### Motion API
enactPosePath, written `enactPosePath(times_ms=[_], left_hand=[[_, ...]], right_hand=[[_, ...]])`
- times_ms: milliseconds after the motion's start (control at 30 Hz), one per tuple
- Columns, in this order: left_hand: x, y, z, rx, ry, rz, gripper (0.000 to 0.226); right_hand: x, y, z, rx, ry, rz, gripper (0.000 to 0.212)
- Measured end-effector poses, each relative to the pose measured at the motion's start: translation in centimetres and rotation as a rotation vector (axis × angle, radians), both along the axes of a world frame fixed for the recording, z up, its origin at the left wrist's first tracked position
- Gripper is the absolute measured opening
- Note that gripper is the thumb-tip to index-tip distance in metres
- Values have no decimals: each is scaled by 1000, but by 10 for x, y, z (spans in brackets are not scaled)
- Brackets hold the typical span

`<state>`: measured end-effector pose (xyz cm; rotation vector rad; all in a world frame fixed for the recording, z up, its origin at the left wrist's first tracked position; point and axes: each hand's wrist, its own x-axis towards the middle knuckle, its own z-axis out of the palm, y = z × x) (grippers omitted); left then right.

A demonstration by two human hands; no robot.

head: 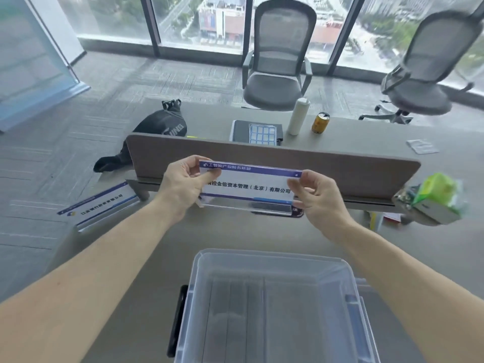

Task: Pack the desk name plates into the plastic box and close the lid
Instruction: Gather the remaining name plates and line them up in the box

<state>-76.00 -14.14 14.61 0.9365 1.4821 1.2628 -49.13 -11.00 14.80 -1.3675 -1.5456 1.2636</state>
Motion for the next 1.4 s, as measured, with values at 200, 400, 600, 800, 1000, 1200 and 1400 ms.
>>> enactPosePath(times_ms=[200, 400, 600, 800, 1000, 1200, 1400], left_hand=[[40, -43, 52, 69, 152, 32, 18], [113, -90, 103, 305, 1077, -5, 59], [225, -114, 126, 202, 1562, -346, 36], [254, -131, 109, -112, 1583, -491, 18], [259, -146, 70, -170, 1500, -511, 16], [264, -161, 23, -289, 1394, -404, 28], [267, -164, -28, -423, 1287, -313, 26]], right_hand=[[42, -24, 49, 42, 70, 35, 13], [101, -56, 59, 109, 65, 79, 20], [147, -92, 48, 215, 24, 176, 24], [182, -116, 22, 248, -94, 142, 28], [213, -128, -22, 274, -378, 232, 27], [225, -159, -70, 376, -752, 647, 35], [209, -163, -99, 530, -911, 936, 34]])
